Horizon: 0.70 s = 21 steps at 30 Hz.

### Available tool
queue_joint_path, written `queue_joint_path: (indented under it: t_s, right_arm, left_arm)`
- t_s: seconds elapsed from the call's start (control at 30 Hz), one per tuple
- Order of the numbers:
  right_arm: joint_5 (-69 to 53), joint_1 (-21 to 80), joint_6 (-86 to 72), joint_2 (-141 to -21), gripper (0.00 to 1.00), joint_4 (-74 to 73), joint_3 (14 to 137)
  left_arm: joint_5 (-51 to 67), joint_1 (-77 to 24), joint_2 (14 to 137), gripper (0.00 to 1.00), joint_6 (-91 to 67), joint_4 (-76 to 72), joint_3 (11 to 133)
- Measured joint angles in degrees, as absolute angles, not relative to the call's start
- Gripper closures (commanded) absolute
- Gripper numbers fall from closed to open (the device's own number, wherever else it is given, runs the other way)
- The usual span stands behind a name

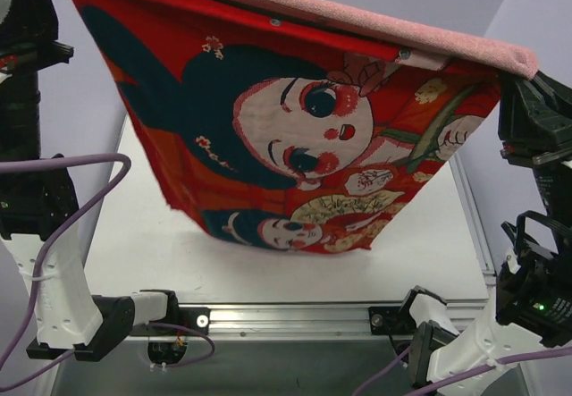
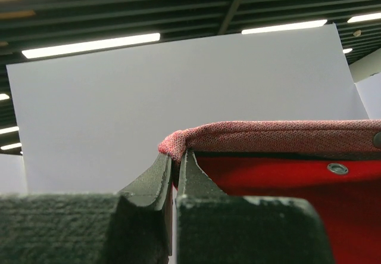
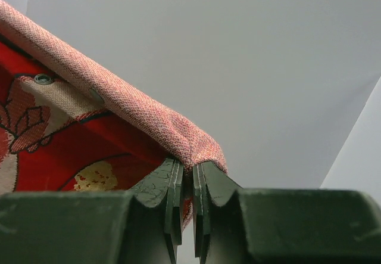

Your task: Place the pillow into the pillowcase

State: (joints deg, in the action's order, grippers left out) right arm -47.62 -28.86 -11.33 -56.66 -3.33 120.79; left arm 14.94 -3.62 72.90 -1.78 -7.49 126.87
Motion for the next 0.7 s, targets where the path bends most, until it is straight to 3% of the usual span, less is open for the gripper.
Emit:
queue_joint_path:
  t_s: [0.2, 0.37, 0.53, 0.7]
  right_arm:
    - [-50.6, -28.7, -16.5, -59.0, 1.00, -3.0, 118.1]
    - [-51.4, -23.2, -16.7, -60.3, 1.00, -4.4, 103.2]
    - [-48.0, -18.3, -9.9, -68.4, 1.00, -10.3, 90.8]
    - [-38.2, -18.2, -2.9, -87.4, 1.00, -16.7, 92.2]
  left_arm:
    - [15.6, -3.6, 74.1, 1.00, -1.3, -7.7, 127.0]
    - [21.4, -4.0, 77.1, 1.00, -3.7, -7.0, 116.8]
    - [24.1, -6.9, 90.0, 1.00, -5.4, -5.0, 112.2]
    - [23.9, -11.9, 111.7, 1.00, -2.1, -1.1, 116.2]
